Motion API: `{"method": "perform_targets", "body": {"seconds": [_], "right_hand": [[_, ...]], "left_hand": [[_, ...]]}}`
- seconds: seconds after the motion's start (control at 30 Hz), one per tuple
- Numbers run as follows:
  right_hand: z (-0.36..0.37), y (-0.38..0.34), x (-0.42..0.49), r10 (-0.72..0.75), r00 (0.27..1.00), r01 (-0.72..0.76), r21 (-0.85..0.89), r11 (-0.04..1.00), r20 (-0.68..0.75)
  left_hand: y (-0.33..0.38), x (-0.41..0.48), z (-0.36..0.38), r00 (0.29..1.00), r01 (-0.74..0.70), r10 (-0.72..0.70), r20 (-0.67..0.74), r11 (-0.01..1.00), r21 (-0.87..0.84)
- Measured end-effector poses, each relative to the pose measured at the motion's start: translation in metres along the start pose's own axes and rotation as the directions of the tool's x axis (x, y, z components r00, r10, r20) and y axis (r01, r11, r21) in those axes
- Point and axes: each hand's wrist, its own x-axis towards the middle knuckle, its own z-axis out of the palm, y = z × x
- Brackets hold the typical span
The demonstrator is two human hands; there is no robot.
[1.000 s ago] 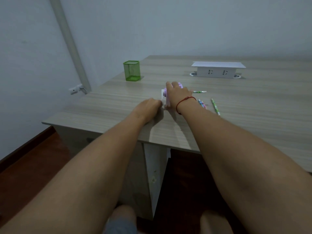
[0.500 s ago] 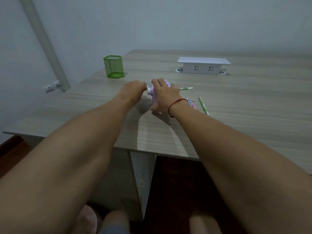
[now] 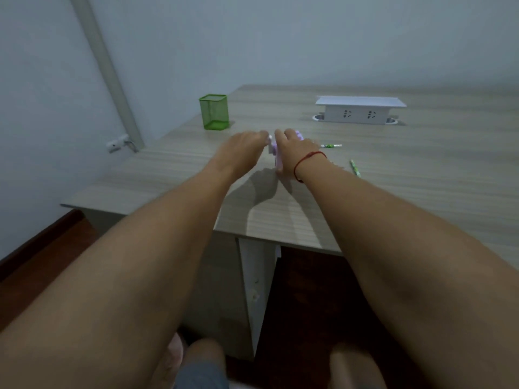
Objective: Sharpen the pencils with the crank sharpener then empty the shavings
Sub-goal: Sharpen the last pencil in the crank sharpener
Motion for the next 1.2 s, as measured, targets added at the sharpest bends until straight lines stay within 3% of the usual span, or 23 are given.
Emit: {"method": "perform_targets", "body": {"seconds": [0.2, 0.3, 0.5, 0.67, 0.93, 1.07, 1.2], "right_hand": [[0.002, 0.0, 0.006, 0.033, 0.995, -0.033, 0.007, 0.999, 0.089], [0.001, 0.002, 0.007, 0.031, 0.995, -0.034, 0.028, 0.999, 0.098], [0.003, 0.003, 0.006, -0.016, 1.0, 0.017, 0.056, 0.998, -0.012], [0.003, 0.004, 0.001, -0.039, 0.999, 0.038, 0.075, 0.996, 0.009], [0.011, 0.002, 0.005, -0.006, 1.0, 0.007, 0.049, 0.999, -0.022], [0.002, -0.001, 0.009, 0.049, 0.997, -0.05, 0.019, 0.999, 0.058], [0.0, -0.003, 0.009, 0.063, 0.998, -0.064, 0.011, 0.998, 0.031]], "left_hand": [[0.006, -0.017, 0.005, 0.999, 0.006, -0.004, 0.045, 0.999, -0.045], [0.011, -0.022, 0.012, 0.99, 0.018, -0.018, 0.141, 1.0, -0.003], [0.015, -0.018, 0.028, 0.938, 0.223, -0.179, 0.296, 0.967, -0.122], [0.005, -0.004, 0.035, 0.901, 0.273, -0.211, 0.378, 0.955, -0.118], [-0.012, 0.028, 0.034, 0.954, 0.153, -0.169, 0.249, 0.985, 0.083], [-0.02, 0.048, 0.015, 0.986, 0.109, -0.12, 0.117, 0.989, 0.097], [-0.013, 0.035, 0.006, 0.994, 0.093, -0.097, 0.052, 0.993, 0.066]]}}
